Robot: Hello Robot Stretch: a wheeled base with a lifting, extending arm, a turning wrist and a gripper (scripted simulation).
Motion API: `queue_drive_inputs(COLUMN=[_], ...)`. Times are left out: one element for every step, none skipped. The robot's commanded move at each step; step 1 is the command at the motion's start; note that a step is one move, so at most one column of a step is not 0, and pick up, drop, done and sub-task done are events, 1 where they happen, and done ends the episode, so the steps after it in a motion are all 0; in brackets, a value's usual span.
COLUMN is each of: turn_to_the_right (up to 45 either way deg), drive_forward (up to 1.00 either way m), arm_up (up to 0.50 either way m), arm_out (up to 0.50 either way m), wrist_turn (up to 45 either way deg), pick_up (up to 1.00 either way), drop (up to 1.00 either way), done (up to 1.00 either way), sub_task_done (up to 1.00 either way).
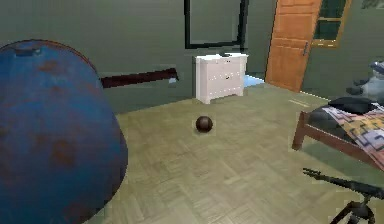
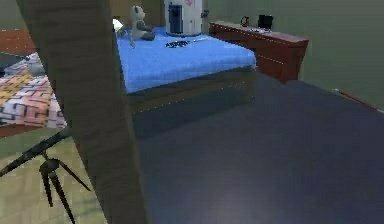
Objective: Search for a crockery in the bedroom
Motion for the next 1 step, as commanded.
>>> queue_drive_inputs(turn_to_the_right=[0.0], drive_forward=[0.50], arm_up=[0.00], arm_out=[0.00], wrist_turn=[0.0], pick_up=[0.00], drop=[0.00], done=[0.00], sub_task_done=[0.00])
